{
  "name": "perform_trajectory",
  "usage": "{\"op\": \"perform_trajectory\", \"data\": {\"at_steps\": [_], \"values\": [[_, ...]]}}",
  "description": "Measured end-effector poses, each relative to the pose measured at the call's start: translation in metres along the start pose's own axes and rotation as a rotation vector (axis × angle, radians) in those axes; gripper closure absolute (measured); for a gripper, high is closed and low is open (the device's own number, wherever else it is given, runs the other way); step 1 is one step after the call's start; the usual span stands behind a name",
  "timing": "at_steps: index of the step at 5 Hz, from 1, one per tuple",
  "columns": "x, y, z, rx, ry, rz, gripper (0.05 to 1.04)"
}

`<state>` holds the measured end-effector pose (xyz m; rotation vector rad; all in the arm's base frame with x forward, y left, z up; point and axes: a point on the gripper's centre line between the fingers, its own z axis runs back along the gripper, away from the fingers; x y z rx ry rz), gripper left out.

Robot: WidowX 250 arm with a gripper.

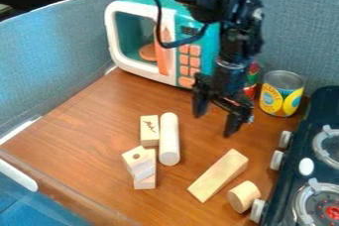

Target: Put a triangle on the cube

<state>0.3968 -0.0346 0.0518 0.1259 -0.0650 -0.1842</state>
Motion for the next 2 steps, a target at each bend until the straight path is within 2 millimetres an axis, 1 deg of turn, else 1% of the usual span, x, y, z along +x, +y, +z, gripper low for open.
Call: {"op": "perform_trajectory", "data": {"at_steps": [1,2], "values": [[-0.0059,-0.0032,-0.0001,-0.037,-0.012,0.114,0.083],[-0.0120,-0.0073,0.0038,-0.073,-0.048,0.052,0.083]]}}
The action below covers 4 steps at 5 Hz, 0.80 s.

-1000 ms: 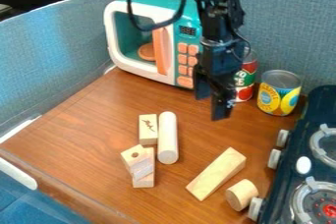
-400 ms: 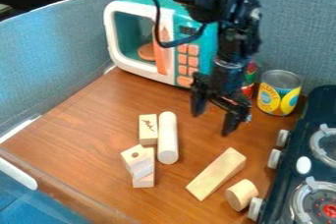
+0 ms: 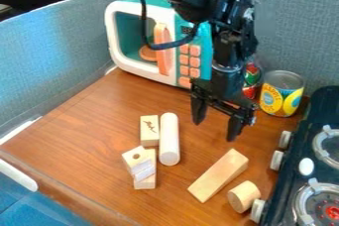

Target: Put a triangle on the cube

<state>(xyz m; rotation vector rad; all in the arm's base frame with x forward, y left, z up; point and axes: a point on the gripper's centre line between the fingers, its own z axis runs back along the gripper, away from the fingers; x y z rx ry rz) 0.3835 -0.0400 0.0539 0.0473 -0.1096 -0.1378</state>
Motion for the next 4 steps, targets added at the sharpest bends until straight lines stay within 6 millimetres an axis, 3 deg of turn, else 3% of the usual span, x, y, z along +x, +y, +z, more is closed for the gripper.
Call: {"op": "perform_trajectory", "data": {"at_steps": [2,4], "values": [[-0.015,-0.009,-0.013,-0.048,0.009,-0.085,0.083],[-0.026,-0.022,-0.025,0.013,0.011,-0.147,0.083]]}}
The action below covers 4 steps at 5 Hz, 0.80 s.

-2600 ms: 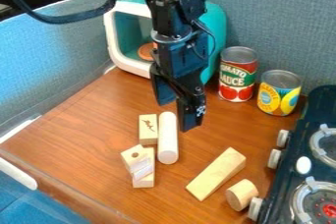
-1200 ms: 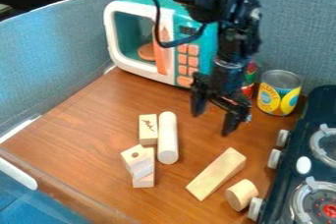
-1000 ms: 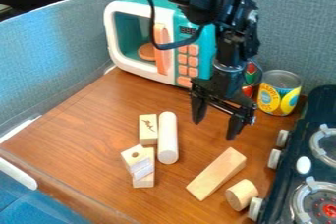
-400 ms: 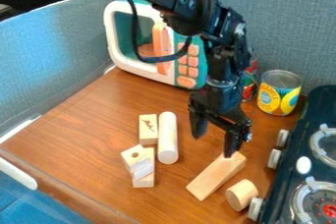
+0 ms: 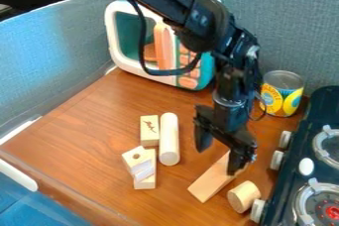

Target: Put a triangle on the cube

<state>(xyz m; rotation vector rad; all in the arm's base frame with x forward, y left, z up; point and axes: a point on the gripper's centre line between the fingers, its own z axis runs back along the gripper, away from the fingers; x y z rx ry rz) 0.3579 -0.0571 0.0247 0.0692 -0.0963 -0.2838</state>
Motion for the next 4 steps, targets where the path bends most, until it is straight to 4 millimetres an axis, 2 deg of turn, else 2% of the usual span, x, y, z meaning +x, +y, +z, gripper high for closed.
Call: {"op": "perform_trajectory", "data": {"at_steps": [3,4], "values": [[-0.007,-0.011,-0.011,-0.048,0.002,0.001,0.083],[-0.011,-0.004,-0.014,-0.077,0.003,0.050,0.083]]}}
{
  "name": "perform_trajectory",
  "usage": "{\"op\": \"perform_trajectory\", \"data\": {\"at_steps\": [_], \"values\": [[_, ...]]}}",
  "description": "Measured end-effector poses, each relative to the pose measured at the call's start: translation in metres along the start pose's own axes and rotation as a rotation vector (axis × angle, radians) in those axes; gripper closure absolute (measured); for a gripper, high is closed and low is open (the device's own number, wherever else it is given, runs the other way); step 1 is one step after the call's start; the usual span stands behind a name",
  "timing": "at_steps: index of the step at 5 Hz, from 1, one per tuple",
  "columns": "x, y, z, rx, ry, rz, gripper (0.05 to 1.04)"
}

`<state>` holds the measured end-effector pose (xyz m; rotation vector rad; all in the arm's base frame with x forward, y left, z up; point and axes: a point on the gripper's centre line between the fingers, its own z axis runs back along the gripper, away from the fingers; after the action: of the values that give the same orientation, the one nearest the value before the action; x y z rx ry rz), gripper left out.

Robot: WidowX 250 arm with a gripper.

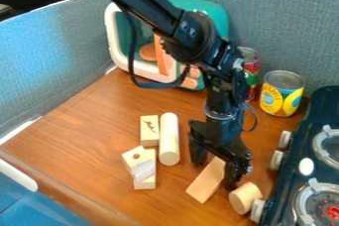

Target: Put a triangle on the cube

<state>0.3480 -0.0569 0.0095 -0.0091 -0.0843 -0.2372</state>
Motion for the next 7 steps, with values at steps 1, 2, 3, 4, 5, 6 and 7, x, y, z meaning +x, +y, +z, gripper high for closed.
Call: {"op": "perform_trajectory", "data": {"at_steps": [1,2,3,4,5,6,7], "values": [[0.001,0.000,0.000,-0.022,-0.008,0.013,0.136],[-0.007,0.009,0.000,-0.006,-0.010,0.059,0.419],[-0.019,0.022,0.036,-0.008,-0.081,0.125,0.537],[-0.037,0.031,0.058,-0.047,-0.073,0.156,0.537],[-0.049,0.037,0.077,-0.075,-0.069,0.154,0.537],[-0.064,0.050,0.078,-0.086,-0.008,0.177,0.537],[-0.076,0.067,0.075,-0.047,0.048,0.209,0.537]]}}
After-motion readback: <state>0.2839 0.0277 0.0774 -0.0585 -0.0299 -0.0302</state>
